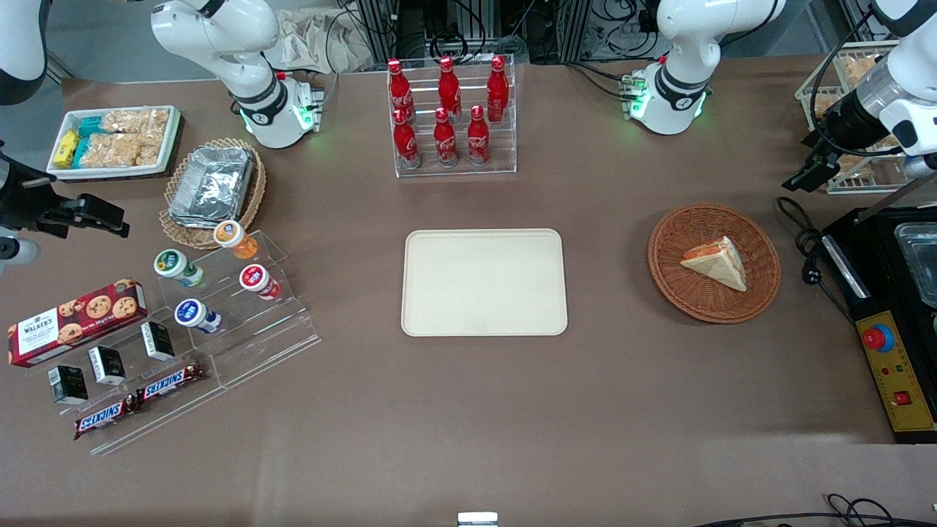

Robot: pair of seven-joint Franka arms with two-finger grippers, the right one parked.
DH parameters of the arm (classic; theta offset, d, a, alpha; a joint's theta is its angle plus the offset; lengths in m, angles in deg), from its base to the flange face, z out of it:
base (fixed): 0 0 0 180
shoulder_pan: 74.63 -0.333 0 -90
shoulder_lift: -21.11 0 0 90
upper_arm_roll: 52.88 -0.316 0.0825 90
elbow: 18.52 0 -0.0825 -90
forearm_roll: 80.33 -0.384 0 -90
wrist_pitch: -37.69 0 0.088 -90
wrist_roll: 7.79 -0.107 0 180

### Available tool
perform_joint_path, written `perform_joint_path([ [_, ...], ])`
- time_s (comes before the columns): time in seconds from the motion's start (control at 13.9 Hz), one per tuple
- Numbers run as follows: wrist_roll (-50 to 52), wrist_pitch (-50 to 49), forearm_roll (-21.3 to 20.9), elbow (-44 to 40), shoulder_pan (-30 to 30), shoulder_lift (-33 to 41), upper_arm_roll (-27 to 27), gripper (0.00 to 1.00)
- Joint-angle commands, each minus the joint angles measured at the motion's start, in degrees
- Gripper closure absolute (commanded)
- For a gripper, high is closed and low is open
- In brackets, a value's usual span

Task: Place sandwich from basket to tray
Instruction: 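Move the left gripper over the wicker basket above the sandwich, then lower the open left gripper and close it on the triangular sandwich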

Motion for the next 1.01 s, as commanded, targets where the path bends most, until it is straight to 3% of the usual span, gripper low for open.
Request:
perform_joint_path([
  [0.0, 3.34, 2.06, 0.40, 0.61, -0.55, -1.03, 0.53, 0.00],
  [0.43, 5.01, 8.64, -0.39, 3.77, -0.64, -8.14, 0.53, 0.00],
  [0.94, 11.52, 28.22, -3.03, 12.90, 0.07, -17.38, 0.62, 0.00],
])
